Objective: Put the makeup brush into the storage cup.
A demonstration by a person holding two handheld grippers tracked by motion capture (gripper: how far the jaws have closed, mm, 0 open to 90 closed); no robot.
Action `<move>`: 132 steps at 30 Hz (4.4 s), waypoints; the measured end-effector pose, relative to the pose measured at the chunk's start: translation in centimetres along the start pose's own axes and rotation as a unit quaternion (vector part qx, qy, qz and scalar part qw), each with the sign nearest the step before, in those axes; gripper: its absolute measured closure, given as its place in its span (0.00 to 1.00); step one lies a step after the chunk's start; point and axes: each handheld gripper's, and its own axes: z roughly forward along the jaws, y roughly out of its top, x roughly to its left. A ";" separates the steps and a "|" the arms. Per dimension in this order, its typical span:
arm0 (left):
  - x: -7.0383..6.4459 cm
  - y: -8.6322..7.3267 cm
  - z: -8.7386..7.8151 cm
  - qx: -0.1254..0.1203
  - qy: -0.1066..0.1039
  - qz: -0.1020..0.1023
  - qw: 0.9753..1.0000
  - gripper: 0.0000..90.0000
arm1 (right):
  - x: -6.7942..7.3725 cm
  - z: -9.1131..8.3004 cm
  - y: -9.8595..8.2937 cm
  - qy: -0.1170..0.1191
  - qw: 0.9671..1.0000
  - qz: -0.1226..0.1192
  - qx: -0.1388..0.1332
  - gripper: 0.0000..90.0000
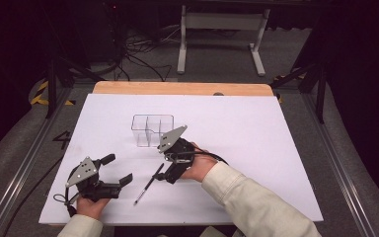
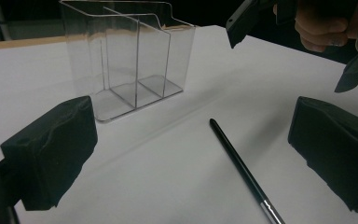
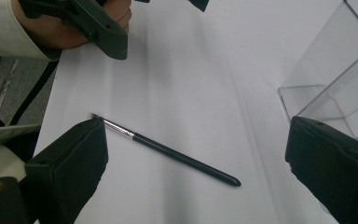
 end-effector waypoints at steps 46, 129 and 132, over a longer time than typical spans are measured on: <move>0.1 -0.1 -0.3 0.003 0.006 0.003 1.000 0.02 | -0.1 6.8 0.7 0.060 0.973 -0.079 0.209 0.33; -1.1 2.6 0.3 -0.043 -0.109 -0.017 0.993 0.05 | 1.9 -2.8 -2.4 -0.030 0.993 0.042 -0.103 0.93; -1.2 3.0 0.6 -0.050 -0.119 -0.020 0.991 0.06 | 2.0 -3.0 -3.0 -0.036 0.990 0.054 -0.128 0.93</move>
